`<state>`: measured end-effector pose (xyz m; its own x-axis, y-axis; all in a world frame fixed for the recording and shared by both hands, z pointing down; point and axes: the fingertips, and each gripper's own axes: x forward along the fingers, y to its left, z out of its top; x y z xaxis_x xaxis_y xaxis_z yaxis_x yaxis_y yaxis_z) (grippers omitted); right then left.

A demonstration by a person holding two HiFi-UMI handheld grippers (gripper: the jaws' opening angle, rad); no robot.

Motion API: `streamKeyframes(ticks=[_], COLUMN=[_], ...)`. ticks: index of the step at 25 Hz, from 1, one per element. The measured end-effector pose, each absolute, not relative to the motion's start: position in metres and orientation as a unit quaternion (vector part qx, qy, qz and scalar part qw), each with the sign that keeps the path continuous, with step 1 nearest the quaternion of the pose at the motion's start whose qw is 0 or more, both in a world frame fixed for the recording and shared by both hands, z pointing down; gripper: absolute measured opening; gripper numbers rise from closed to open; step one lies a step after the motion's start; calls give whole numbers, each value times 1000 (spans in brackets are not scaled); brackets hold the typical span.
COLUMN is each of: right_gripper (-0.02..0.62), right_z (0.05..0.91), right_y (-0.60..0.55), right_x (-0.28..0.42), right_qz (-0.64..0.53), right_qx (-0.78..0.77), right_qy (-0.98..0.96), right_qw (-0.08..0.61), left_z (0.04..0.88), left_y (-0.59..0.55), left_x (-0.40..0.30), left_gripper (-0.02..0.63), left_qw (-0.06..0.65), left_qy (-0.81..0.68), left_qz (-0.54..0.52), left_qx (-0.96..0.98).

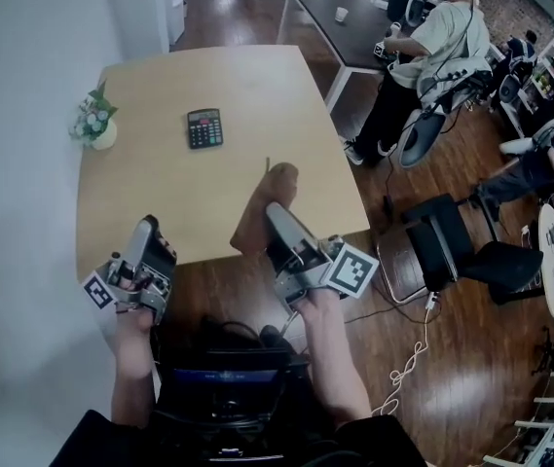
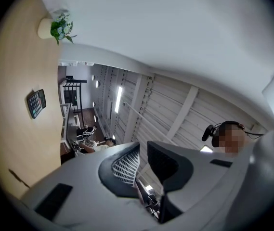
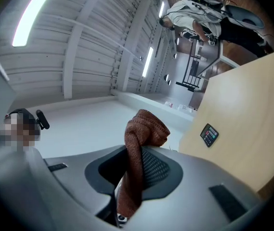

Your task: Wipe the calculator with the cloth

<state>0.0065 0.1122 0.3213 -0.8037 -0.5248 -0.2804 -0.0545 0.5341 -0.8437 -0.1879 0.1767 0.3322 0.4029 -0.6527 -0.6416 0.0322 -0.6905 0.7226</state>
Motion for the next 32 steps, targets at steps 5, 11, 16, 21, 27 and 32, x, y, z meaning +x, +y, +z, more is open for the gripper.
streamKeyframes(ticks=[5, 11, 16, 21, 27, 32], right_gripper=[77, 77, 75, 75, 75, 75], right_z=[324, 316, 316, 322, 319, 298], right_y=[129, 135, 145, 161, 173, 183], right_x=[62, 89, 107, 119, 112, 105], right_qz=[-461, -448, -451, -460, -466, -442], right_qx=[-170, -152, -122, -89, -60, -55], right_qy=[831, 841, 845, 844, 844, 858], right_qw=[263, 262, 261, 262, 256, 254], left_z=[330, 328, 320, 322, 320, 306], left_y=[181, 193, 210, 232, 250, 254], left_x=[-121, -81, -63, -43, -39, -32], left_gripper=[48, 48, 48, 48, 48, 46], left_qw=[352, 367, 352, 350, 356, 348], left_qy=[-197, -216, -254, -288, -317, -295], left_qz=[-493, -472, -459, -436, -432, -433], left_qx=[771, 772, 775, 777, 765, 777])
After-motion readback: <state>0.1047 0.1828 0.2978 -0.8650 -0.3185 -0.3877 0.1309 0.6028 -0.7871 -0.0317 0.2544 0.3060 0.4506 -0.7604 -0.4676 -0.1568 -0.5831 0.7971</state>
